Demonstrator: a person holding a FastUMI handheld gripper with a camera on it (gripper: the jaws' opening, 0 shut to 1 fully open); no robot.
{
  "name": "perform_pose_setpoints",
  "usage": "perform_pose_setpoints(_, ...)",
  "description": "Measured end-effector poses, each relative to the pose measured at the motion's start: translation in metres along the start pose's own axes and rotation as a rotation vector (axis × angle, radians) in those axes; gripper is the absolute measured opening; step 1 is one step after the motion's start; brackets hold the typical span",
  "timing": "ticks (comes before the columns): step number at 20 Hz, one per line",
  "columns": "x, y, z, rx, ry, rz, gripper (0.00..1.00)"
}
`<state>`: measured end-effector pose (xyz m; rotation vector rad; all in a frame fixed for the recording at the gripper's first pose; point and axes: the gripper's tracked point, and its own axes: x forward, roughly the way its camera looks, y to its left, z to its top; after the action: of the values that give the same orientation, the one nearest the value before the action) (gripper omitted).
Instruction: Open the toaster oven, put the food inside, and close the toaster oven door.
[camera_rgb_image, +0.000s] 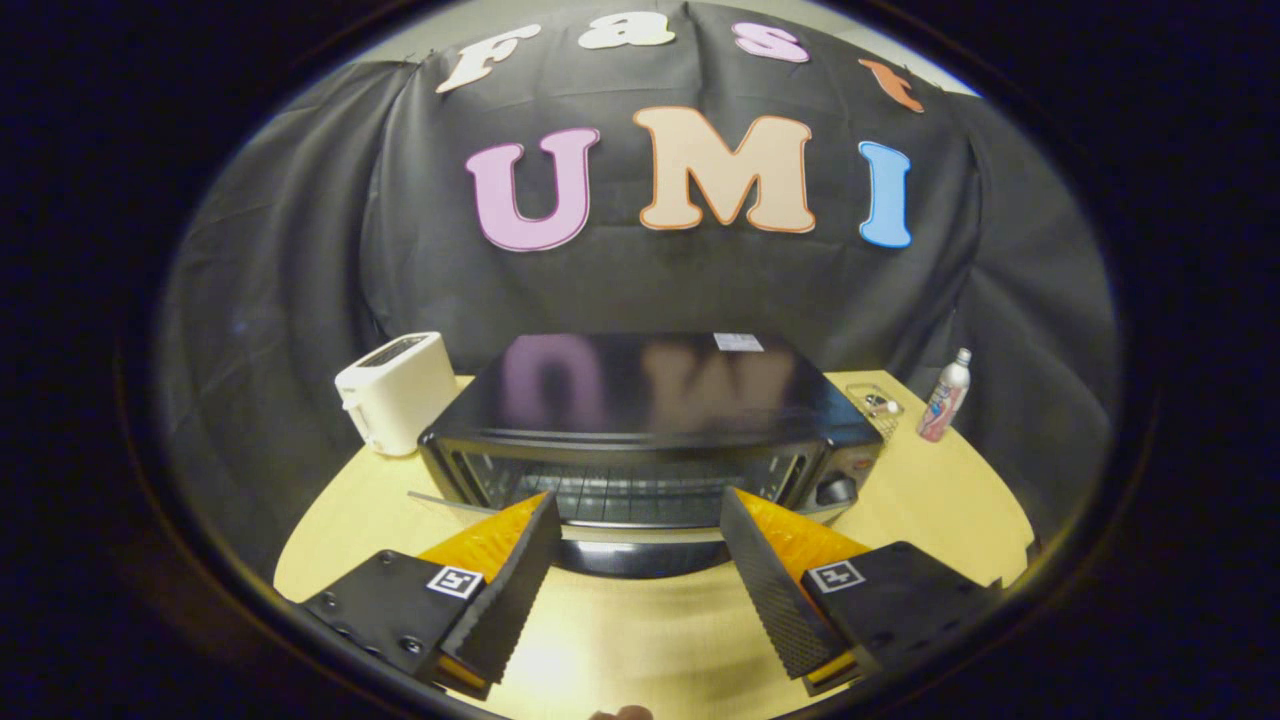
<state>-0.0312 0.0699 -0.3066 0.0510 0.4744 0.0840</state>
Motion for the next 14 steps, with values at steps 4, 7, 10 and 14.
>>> perform_pose_setpoints(4, -0.023, -0.003, -0.046, 0.027, 0.065, -0.004, 1.0)
perform_pose_setpoints(7, -0.032, -0.003, -0.079, -0.01, 0.13, -0.004, 1.0)
perform_pose_setpoints(10, -0.034, -0.006, -0.1, 0.013, 0.178, -0.008, 1.0)
perform_pose_setpoints(14, -0.035, -0.003, -0.137, -0.01, 0.268, -0.008, 1.0)
